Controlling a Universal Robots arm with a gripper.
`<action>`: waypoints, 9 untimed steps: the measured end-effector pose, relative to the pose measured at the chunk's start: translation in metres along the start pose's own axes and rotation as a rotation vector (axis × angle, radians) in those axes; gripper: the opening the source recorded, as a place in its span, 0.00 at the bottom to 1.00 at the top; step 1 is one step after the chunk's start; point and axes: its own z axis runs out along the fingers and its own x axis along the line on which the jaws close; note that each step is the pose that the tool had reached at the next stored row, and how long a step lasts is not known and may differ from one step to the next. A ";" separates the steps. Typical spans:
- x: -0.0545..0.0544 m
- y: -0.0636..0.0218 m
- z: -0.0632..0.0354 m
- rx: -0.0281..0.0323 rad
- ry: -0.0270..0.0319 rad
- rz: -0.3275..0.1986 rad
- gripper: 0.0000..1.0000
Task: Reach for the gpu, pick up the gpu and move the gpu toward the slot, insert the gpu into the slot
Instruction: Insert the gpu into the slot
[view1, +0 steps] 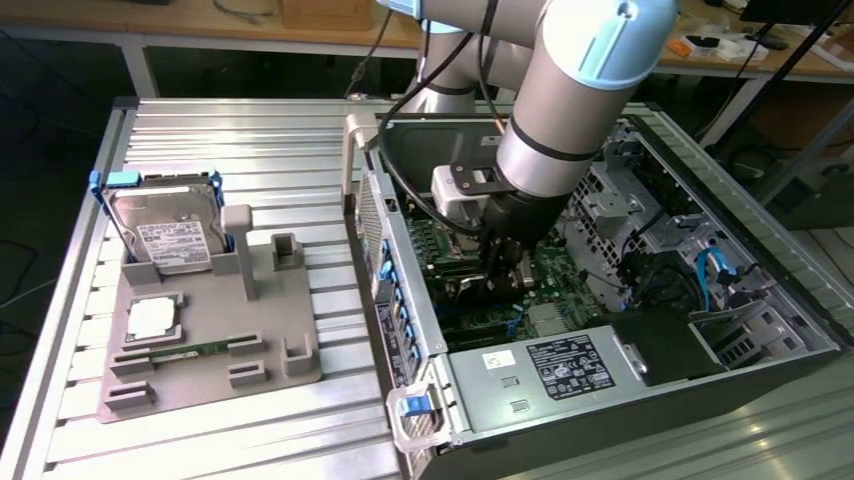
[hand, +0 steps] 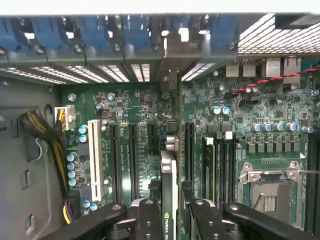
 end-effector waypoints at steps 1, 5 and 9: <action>0.000 0.0000 0.0003 -0.0001 0.0003 0.000 0.27; 0.000 0.0000 0.0017 -0.0002 0.0002 0.000 0.27; 0.000 0.0000 0.0031 -0.0001 0.0001 0.000 0.27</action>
